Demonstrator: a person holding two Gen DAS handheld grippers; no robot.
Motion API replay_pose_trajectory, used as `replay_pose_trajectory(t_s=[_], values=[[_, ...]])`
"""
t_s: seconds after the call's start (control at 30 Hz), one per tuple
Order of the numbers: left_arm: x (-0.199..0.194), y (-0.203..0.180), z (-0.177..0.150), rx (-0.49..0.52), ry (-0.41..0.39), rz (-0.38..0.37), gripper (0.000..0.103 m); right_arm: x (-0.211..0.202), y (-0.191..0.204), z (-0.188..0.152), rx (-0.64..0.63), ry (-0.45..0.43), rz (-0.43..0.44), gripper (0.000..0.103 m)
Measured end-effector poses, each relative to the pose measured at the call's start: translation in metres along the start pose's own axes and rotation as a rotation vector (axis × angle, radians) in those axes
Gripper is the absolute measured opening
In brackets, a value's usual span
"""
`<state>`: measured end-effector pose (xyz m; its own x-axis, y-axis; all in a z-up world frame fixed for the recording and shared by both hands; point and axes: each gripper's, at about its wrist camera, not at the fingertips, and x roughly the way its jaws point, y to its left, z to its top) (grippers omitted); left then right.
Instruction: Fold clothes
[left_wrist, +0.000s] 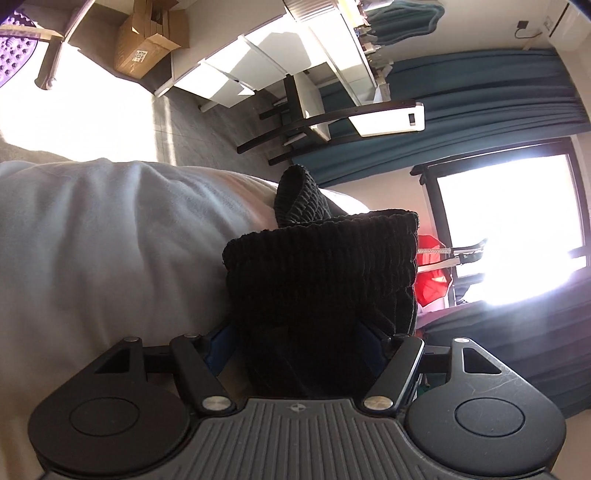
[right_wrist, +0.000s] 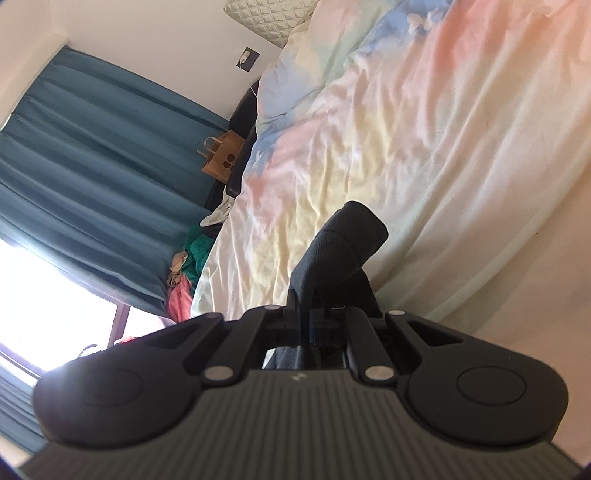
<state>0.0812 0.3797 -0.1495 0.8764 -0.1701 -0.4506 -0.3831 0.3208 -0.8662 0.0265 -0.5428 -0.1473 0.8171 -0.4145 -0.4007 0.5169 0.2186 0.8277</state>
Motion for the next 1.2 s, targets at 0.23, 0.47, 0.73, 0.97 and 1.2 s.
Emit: replay_pose_trajectory(t_s=[0.23, 0.47, 0.73, 0.97, 1.2], values=[[0.011, -0.056, 0.022, -0.002, -0.019, 0.072, 0.022, 0.02, 0.006, 0.0, -0.041, 0.019, -0.005, 0.007], [-0.053, -0.143, 0.039, -0.023, 0.046, 0.058, 0.01, 0.016, 0.014, 0.001, -0.072, -0.003, 0.013, 0.007], [-0.109, -0.103, 0.016, 0.011, 0.071, 0.199, 0.01, -0.022, 0.013, 0.01, -0.11, -0.018, -0.035, 0.007], [-0.084, -0.039, 0.02, 0.054, 0.092, 0.343, 0.012, 0.007, -0.011, -0.005, -0.303, 0.126, -0.29, 0.007], [-0.054, -0.03, 0.022, 0.16, 0.094, 0.424, 0.015, 0.014, -0.031, -0.011, -0.27, 0.163, -0.294, 0.008]])
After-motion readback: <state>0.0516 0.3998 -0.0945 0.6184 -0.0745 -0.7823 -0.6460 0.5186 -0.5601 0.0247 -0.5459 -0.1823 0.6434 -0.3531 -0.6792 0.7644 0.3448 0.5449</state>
